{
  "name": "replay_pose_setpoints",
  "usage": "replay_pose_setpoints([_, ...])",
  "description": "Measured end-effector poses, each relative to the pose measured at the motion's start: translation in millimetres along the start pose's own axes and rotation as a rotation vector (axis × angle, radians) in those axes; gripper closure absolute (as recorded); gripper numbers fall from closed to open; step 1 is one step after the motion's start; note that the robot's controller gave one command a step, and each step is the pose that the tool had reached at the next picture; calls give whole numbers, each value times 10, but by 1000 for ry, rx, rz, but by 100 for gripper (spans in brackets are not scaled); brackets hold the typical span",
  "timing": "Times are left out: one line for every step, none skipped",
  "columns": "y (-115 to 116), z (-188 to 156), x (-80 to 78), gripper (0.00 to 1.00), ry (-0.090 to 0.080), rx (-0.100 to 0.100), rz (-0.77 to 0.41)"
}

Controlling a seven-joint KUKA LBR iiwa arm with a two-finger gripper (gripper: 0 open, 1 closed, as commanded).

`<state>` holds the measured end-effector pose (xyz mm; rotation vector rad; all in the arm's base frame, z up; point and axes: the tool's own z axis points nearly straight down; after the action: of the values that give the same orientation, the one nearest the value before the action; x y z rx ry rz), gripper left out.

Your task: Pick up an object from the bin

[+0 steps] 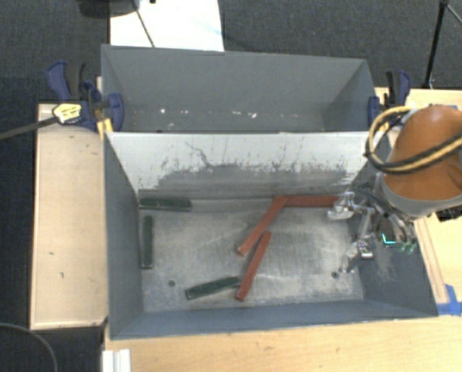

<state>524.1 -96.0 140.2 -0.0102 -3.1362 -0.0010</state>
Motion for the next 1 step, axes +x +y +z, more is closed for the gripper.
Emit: replay_pose_setpoints([3, -43, -19, 0, -8, 1, -3])
